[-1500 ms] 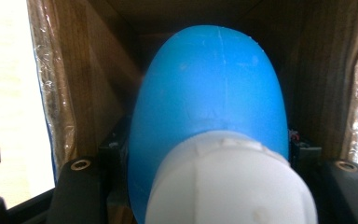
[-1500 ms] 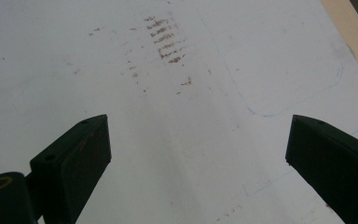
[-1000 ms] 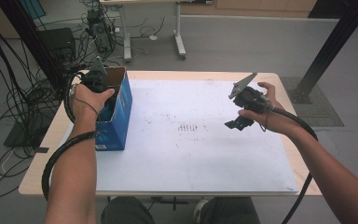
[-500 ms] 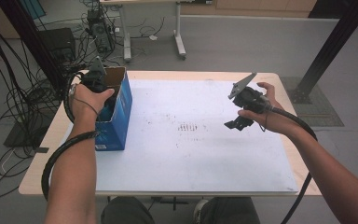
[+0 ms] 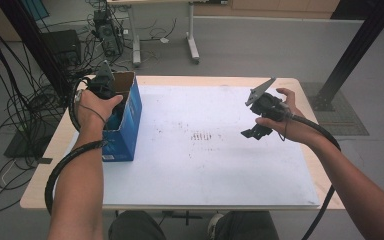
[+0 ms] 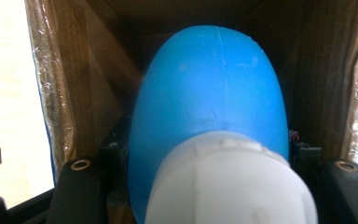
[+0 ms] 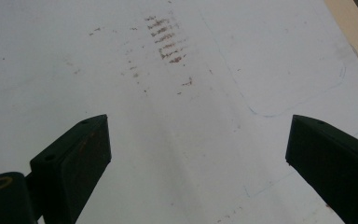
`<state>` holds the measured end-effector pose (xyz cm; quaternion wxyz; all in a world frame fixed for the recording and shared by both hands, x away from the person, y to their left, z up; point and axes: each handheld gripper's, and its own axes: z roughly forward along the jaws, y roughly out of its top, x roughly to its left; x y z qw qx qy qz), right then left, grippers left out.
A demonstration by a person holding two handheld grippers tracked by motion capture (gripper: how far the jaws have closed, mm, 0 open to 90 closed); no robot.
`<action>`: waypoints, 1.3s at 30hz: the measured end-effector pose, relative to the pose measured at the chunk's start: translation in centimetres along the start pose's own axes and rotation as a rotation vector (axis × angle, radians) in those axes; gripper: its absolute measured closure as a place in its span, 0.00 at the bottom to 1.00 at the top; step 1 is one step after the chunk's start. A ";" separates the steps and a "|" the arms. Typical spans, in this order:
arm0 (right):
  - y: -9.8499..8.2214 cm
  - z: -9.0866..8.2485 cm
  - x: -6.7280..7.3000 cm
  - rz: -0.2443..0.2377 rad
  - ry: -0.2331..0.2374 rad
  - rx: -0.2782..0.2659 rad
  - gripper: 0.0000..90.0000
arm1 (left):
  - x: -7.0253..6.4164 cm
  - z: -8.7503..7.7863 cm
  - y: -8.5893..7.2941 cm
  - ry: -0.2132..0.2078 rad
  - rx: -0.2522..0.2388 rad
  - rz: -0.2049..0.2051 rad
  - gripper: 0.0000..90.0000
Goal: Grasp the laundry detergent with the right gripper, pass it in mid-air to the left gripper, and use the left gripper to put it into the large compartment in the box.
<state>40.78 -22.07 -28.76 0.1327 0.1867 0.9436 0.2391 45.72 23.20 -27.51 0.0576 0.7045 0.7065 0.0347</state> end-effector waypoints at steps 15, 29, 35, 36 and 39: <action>0.1 -0.1 0.1 -0.004 -0.004 -0.005 0.07 | -0.1 0.0 -0.1 0.001 -0.002 0.003 0.41; 0.1 -0.1 0.2 -0.003 0.000 -0.006 0.07 | 0.0 0.0 -0.1 0.001 -0.003 0.006 0.41; 0.1 0.0 0.2 -0.003 0.002 -0.007 0.07 | -0.1 0.0 -0.1 0.003 -0.003 0.007 0.41; 0.1 0.0 0.2 -0.002 0.002 -0.006 0.07 | -0.1 0.0 -0.1 0.003 -0.002 0.008 0.41; 0.1 0.0 0.2 -0.001 0.003 -0.006 0.07 | -0.1 0.0 -0.1 0.004 -0.003 0.009 0.41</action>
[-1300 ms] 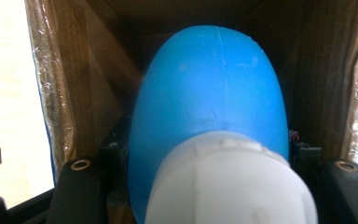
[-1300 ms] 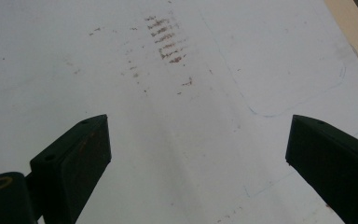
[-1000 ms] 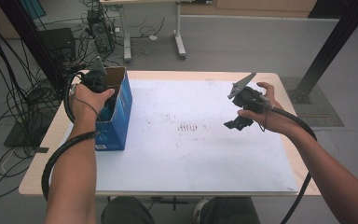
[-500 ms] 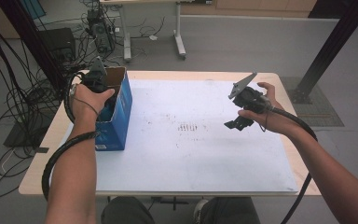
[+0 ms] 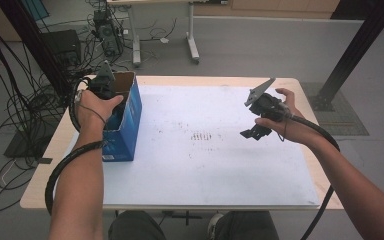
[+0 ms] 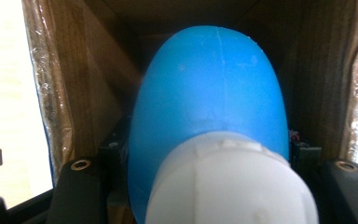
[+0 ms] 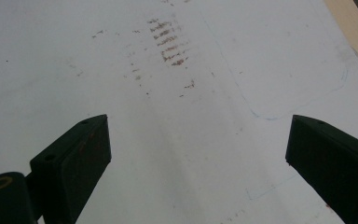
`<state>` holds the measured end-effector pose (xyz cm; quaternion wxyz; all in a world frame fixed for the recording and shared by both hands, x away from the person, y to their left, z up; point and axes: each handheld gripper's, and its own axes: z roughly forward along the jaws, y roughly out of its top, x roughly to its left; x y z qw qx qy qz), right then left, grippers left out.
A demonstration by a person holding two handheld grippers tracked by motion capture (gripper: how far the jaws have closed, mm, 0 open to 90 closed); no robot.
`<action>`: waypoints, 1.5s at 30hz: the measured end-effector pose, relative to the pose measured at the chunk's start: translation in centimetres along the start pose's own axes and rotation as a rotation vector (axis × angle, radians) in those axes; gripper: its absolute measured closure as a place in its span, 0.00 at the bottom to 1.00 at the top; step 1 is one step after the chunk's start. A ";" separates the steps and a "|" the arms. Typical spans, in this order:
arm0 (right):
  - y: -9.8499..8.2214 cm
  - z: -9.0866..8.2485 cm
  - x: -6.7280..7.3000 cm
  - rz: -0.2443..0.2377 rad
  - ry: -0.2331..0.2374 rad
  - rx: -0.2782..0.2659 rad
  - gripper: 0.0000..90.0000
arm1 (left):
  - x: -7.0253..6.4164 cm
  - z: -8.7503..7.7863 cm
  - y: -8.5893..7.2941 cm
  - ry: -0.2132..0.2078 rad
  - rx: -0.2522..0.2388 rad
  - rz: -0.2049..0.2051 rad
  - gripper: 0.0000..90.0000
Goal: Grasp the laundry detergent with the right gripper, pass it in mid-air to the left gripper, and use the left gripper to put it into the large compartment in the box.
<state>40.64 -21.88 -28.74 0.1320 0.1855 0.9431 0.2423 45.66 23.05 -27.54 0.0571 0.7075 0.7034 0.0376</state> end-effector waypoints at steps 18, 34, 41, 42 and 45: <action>0.2 0.1 0.2 -0.005 0.004 -0.002 0.07 | -0.1 -0.1 -0.1 -0.006 -0.005 0.007 0.40; 0.7 0.0 0.4 -0.015 0.003 -0.011 0.07 | -0.4 -2.5 -0.1 0.004 -0.041 0.029 0.35; 0.6 0.0 0.3 -0.010 0.001 -0.010 0.07 | -0.6 -3.3 -0.3 0.012 -0.047 0.041 0.35; 0.6 -0.1 0.3 -0.009 0.000 -0.009 0.07 | -0.7 -3.5 -0.3 0.016 -0.046 0.042 0.35; 0.5 -0.1 0.2 -0.004 -0.001 -0.008 0.07 | -0.7 -4.1 -0.4 0.020 -0.044 0.051 0.34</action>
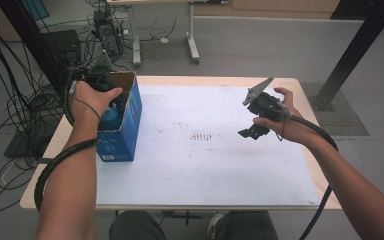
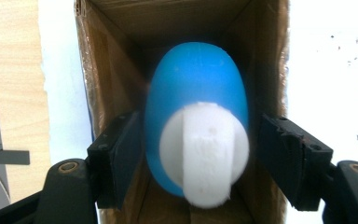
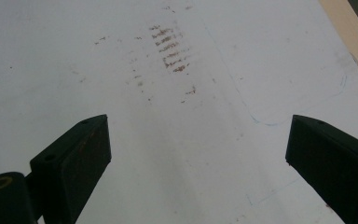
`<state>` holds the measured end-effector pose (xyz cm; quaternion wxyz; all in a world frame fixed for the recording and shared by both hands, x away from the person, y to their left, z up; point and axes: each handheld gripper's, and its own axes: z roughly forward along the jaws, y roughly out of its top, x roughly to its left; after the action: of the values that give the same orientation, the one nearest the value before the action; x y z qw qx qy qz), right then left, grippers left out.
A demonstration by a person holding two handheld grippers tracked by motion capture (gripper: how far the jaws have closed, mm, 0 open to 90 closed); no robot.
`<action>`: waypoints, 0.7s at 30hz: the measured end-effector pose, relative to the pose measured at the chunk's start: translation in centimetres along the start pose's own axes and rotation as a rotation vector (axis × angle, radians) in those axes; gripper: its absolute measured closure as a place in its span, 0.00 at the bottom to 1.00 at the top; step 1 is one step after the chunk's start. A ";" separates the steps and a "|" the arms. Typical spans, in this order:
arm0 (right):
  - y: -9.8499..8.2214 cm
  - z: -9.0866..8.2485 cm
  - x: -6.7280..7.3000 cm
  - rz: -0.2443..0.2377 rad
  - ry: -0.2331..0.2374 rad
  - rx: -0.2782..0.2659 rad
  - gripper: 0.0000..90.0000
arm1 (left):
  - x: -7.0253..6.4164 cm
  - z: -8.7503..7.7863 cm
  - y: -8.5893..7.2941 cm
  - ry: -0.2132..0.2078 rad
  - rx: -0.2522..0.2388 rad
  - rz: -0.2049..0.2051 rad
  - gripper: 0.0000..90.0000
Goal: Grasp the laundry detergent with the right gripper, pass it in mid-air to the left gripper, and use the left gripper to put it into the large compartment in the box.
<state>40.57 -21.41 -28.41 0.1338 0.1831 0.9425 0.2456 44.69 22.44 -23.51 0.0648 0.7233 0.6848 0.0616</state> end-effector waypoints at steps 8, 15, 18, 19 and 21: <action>-0.1 -0.4 0.1 0.011 -0.004 -0.001 0.07 | -0.2 -2.6 -0.2 0.029 -0.024 0.029 0.30; 0.2 -0.6 0.3 0.011 -0.006 0.007 0.07 | -2.5 -5.1 0.2 0.012 -0.069 0.097 0.24; 0.4 -0.6 0.5 0.005 -0.004 0.006 0.07 | -3.8 -5.8 0.6 -0.005 -0.087 0.125 0.22; 0.5 -0.6 0.5 0.004 -0.004 0.009 0.07 | -4.3 -6.0 0.8 -0.010 -0.094 0.137 0.21; 0.6 -0.7 0.6 0.001 -0.003 0.008 0.07 | -5.1 -6.3 1.1 -0.025 -0.102 0.150 0.19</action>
<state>39.99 -20.99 -27.58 0.1345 0.1846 0.9431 0.2418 44.33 17.33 -17.13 0.1053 0.7688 0.6239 0.0922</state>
